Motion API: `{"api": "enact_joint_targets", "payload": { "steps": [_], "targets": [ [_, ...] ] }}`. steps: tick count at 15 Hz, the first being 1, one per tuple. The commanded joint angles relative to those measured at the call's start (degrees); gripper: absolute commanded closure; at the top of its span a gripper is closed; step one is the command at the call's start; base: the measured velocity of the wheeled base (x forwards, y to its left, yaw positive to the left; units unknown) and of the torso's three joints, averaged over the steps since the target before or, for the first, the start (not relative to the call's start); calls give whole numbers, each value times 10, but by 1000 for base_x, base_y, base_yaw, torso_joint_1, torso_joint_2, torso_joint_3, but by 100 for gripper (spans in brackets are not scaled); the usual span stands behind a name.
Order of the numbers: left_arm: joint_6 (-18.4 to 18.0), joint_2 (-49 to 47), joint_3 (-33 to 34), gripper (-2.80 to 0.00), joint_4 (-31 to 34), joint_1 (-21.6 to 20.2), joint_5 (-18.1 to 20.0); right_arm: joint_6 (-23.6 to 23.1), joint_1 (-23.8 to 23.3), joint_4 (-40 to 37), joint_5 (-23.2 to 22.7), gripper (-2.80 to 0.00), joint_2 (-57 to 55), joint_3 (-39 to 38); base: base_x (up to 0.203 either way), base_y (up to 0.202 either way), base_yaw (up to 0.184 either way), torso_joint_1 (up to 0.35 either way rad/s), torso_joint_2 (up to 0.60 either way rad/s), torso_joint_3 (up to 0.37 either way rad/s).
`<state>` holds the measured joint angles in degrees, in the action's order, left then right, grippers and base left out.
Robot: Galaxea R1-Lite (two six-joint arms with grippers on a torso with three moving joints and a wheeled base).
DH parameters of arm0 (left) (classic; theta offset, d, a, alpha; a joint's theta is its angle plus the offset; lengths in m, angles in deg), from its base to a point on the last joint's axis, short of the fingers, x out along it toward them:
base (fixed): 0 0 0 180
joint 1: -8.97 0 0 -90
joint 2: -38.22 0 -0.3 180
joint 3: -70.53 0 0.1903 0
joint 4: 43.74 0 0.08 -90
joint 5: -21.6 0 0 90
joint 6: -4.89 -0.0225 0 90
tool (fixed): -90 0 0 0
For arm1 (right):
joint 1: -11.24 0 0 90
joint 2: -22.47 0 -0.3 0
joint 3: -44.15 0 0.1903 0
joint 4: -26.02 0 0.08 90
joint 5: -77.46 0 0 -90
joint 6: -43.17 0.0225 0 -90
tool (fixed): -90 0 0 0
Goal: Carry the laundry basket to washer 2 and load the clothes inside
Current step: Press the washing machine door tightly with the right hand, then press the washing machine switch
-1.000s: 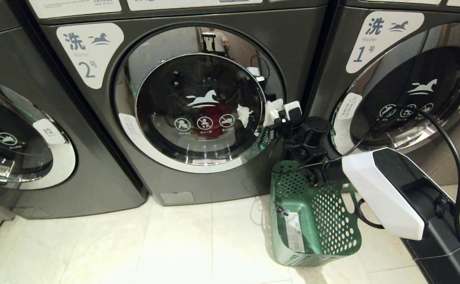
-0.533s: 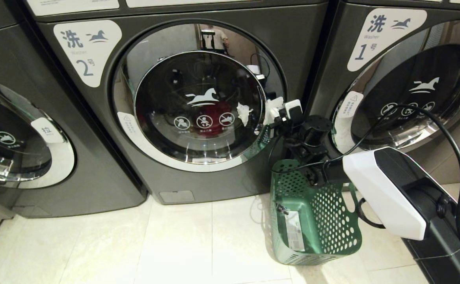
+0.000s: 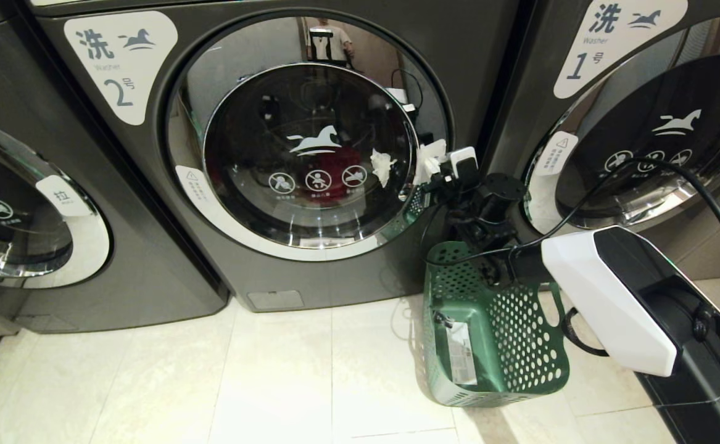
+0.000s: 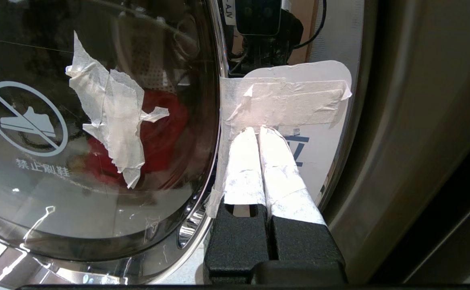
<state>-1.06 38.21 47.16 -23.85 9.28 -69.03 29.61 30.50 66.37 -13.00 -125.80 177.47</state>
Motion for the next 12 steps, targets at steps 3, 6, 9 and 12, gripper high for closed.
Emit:
{"api": "enact_joint_targets", "payload": {
  "steps": [3,6,9,12],
  "targets": [
    [1,0,1,0,0,0,0,-19,1,-15,11,0,67,-132,0,0,0,0,0,0],
    [1,0,1,0,0,0,0,-27,6,-100,14,0,241,-351,0,0,0,0,0,0],
    [1,0,1,0,0,0,1,-28,11,-241,15,0,421,-512,0,0,0,0,0,0],
    [1,0,1,0,12,0,10,7,12,-367,17,0,555,-643,0,0,0,0,0,0]
  ]
}}
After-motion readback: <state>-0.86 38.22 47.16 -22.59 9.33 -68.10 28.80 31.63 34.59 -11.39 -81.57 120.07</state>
